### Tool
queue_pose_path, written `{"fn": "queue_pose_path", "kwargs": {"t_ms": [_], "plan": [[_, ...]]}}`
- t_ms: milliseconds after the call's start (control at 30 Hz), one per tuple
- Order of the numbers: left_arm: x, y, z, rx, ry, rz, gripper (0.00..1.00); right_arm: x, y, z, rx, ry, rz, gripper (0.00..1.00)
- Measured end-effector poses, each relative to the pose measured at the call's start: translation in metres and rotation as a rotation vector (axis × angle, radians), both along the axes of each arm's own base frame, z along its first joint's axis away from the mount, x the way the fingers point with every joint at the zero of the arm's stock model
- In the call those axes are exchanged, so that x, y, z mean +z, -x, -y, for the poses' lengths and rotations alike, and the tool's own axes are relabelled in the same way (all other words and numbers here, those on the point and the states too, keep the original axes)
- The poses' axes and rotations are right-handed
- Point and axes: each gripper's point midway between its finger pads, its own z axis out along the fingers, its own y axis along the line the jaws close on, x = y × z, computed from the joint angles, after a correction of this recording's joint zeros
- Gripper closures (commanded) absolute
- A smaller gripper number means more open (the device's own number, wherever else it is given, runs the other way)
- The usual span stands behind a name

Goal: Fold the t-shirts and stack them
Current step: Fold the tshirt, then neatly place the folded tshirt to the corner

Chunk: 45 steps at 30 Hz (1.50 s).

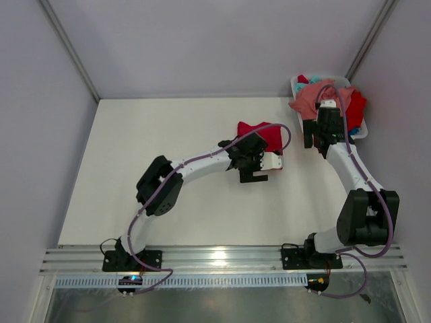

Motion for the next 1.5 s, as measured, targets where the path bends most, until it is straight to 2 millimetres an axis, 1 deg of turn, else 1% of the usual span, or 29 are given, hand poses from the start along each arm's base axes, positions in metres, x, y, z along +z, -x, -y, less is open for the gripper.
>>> {"fn": "queue_pose_path", "kwargs": {"t_ms": [433, 500, 667, 700, 733, 800, 833, 900, 933, 1000, 1033, 1367, 1500], "plan": [[-0.039, 0.005, 0.001, -0.003, -0.036, -0.072, 0.01, -0.001, 0.0, -0.003, 0.011, -0.011, -0.002, 0.01], [-0.039, 0.005, 0.003, -0.005, -0.03, -0.074, 0.01, -0.002, -0.001, -0.003, 0.014, -0.015, -0.002, 0.0], [-0.04, 0.005, 0.005, -0.007, -0.023, -0.081, 0.09, -0.002, -0.001, -0.005, 0.023, -0.024, -0.002, 0.01], [-0.04, 0.005, 0.006, -0.008, -0.023, -0.081, 0.14, -0.002, -0.001, -0.006, 0.025, -0.026, -0.001, 0.01], [-0.04, 0.005, 0.006, -0.008, -0.023, -0.082, 0.26, -0.003, -0.001, -0.006, 0.026, -0.027, -0.002, 0.01], [-0.041, 0.006, 0.006, -0.007, -0.023, -0.087, 0.4, -0.003, -0.001, -0.007, 0.03, -0.031, -0.003, 0.01], [-0.042, 0.006, 0.005, -0.01, -0.025, -0.09, 0.56, -0.003, -0.001, -0.008, 0.032, -0.033, -0.004, 0.01], [-0.045, 0.007, 0.005, -0.011, -0.03, -0.096, 0.66, -0.004, -0.001, -0.008, 0.034, -0.037, -0.007, 0.01], [-0.046, 0.008, 0.004, -0.012, -0.035, -0.099, 0.78, -0.004, -0.001, -0.009, 0.034, -0.039, -0.007, 0.01], [-0.047, 0.008, 0.005, -0.012, -0.04, -0.104, 0.9, -0.004, -0.001, -0.009, 0.036, -0.041, -0.006, 0.01], [-0.047, 0.008, 0.005, -0.013, -0.042, -0.105, 1.0, -0.004, -0.001, -0.01, 0.038, -0.043, -0.006, 0.01], [-0.044, 0.006, 0.003, -0.008, -0.049, -0.103, 1.0, 0.001, 0.001, -0.013, 0.055, -0.057, 0.006, 0.01], [-0.04, -0.002, -0.001, 0.014, -0.049, -0.097, 1.0, -0.001, 0.002, -0.014, 0.059, -0.061, 0.002, 0.01]]}}
